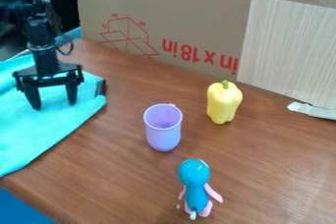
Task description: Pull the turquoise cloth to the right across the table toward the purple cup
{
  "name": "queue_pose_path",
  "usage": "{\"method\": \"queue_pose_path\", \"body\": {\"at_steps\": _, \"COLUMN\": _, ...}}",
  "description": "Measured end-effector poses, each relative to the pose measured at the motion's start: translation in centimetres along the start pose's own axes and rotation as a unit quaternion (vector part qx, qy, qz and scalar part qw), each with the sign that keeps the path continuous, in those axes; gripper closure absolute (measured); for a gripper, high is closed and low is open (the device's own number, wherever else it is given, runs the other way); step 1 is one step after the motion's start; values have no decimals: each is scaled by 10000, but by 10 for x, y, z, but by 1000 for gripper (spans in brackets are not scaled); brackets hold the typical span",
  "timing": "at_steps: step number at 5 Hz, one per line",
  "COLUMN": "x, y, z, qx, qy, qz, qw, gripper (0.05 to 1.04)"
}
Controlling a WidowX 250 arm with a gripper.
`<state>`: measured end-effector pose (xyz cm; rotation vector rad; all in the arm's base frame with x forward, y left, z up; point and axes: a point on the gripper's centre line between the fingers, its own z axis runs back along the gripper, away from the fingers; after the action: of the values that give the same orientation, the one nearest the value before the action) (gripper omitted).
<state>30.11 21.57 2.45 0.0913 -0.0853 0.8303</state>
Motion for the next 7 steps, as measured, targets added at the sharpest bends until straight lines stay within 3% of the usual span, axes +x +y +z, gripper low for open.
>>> {"method": "queue_pose_path", "body": {"at_steps": 2, "x": -4, "y": -14, "z": -3, "qx": 208, "qy": -195, "qz": -99, "qw": 9995, "gripper": 83}}
{"method": "queue_pose_path", "body": {"at_steps": 5, "x": -26, "y": -64, "z": 0, "qx": 62, "qy": -347, "qz": -83, "qw": 9993, "gripper": 84}}
{"method": "queue_pose_path", "body": {"at_steps": 7, "x": -36, "y": -90, "z": 3, "qx": -6, "qy": -84, "qz": 47, "qw": 10000, "gripper": 84}}
